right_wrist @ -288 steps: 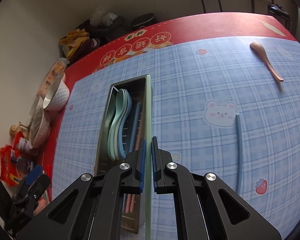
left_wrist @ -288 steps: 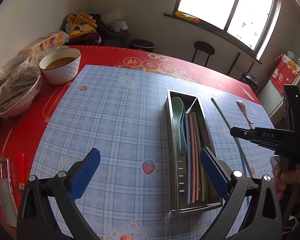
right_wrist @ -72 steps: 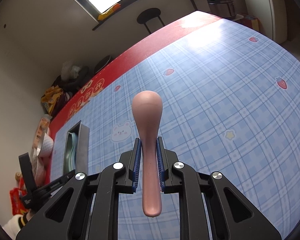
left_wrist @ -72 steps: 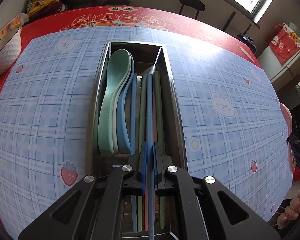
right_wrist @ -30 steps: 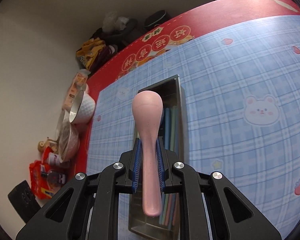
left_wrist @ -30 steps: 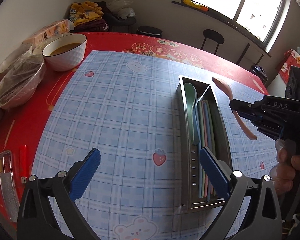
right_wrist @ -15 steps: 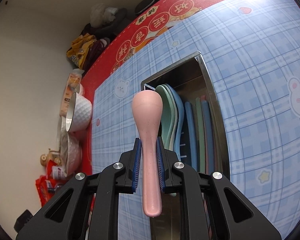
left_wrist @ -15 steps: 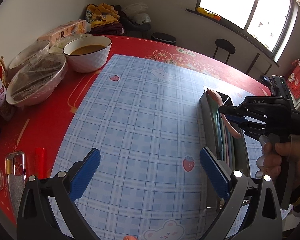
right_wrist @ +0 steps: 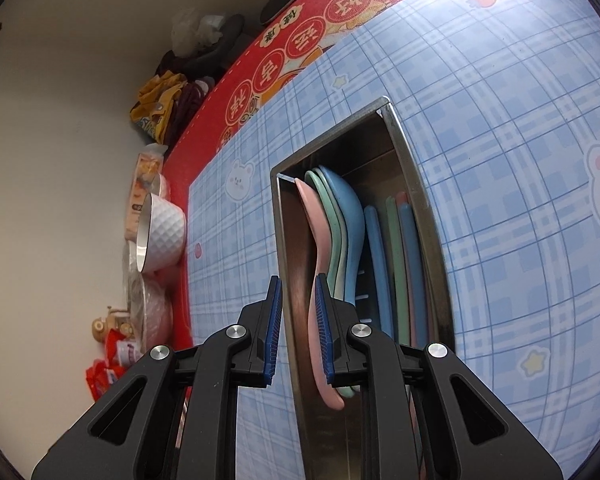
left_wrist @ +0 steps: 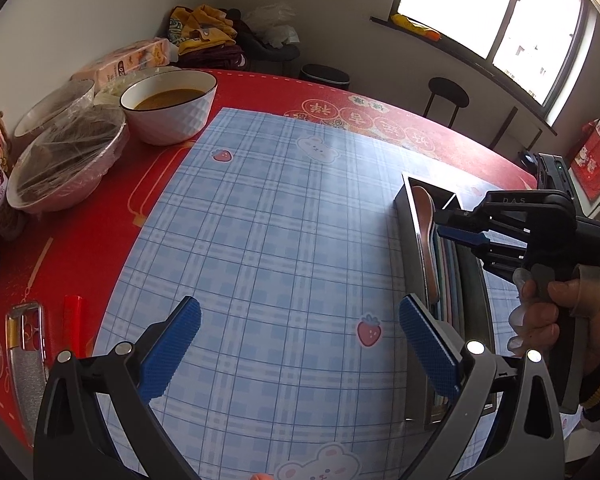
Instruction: Organize utensils
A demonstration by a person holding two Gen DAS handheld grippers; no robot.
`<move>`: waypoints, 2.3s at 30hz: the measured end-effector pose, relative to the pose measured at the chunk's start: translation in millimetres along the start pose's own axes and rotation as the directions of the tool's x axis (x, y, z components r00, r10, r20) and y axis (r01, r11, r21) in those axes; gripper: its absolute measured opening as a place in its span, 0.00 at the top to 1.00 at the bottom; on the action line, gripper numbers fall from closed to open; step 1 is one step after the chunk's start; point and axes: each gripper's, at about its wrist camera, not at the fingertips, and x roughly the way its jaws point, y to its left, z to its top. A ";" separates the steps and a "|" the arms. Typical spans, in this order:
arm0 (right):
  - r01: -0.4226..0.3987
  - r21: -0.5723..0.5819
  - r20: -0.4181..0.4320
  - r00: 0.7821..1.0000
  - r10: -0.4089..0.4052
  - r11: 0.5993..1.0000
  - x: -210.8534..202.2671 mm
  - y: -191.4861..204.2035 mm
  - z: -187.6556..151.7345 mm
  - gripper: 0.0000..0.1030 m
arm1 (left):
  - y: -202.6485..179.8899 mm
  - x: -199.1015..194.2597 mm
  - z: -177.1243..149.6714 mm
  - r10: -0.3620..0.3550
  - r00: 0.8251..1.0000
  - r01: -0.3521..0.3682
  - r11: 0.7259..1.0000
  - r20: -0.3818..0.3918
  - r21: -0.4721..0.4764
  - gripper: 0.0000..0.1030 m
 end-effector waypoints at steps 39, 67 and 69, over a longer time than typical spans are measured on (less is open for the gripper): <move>0.406 -0.435 0.533 0.836 -0.133 0.804 -312.7 44.0 -47.0 0.15 | -142.1 -145.5 70.4 -0.085 0.958 0.031 0.980 0.273 0.197 0.06; 0.545 -0.379 0.657 0.728 -0.198 0.748 -345.8 50.8 -110.5 0.15 | -173.3 -191.5 32.0 -0.084 0.926 -0.020 0.962 0.367 0.272 0.06; 0.547 -0.375 0.660 0.724 -0.198 0.748 -345.9 51.4 -111.5 0.15 | -174.0 -192.9 31.1 -0.083 0.924 -0.026 0.961 0.372 0.277 0.06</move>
